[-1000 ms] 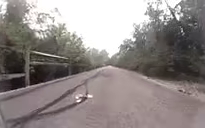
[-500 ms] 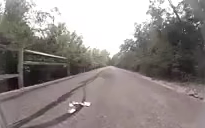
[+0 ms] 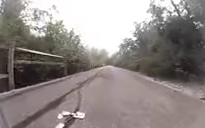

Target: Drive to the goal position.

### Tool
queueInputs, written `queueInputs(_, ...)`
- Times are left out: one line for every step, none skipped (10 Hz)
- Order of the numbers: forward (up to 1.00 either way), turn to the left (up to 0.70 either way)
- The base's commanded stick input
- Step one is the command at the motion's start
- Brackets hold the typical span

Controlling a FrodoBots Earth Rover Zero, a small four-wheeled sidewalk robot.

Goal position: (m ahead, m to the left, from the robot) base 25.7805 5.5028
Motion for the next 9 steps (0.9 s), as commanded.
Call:
queueInputs(0.7,-0.08)
queueInputs(0.7,0.0)
queueInputs(0.7,0.0)
queueInputs(0.7,0.0)
queueInputs(0.7,0.0)
queueInputs(0.7,0.0)
queueInputs(0.7,0.0)
queueInputs(0.7,0.0)
queueInputs(0.7,0.0)
